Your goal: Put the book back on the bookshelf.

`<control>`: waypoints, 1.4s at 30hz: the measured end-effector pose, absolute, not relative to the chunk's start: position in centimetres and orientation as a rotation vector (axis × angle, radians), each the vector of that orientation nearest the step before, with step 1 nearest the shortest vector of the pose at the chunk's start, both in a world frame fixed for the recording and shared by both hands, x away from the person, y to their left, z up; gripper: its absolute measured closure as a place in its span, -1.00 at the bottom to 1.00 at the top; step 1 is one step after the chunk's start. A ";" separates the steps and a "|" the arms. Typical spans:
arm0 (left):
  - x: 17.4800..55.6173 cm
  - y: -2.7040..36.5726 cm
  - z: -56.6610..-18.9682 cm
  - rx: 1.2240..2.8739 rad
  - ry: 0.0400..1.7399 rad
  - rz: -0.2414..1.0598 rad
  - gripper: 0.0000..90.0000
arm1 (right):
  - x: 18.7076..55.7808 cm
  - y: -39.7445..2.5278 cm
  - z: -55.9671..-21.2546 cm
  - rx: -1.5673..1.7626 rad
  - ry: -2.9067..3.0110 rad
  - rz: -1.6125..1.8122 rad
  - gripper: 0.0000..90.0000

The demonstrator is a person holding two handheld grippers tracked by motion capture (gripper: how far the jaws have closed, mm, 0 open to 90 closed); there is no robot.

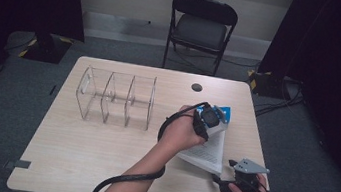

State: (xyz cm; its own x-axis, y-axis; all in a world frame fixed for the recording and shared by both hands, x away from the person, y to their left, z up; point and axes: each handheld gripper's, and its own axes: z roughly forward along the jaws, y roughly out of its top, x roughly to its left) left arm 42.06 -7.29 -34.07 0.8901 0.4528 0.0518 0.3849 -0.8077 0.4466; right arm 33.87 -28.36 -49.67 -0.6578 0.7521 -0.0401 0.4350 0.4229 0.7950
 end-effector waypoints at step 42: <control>40.6 -7.0 -32.0 2.675 0.532 0.216 0.69 | 35.0 -28.2 -49.0 0.932 2.074 1.212 -0.71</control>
State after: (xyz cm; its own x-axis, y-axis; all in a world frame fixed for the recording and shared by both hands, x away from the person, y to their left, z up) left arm 40.60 -7.02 -31.99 0.9154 0.3960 0.0715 0.3338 -0.8464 0.4151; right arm 35.02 -28.17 -48.99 -0.6033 0.7889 -0.1171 0.2853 0.3506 0.8920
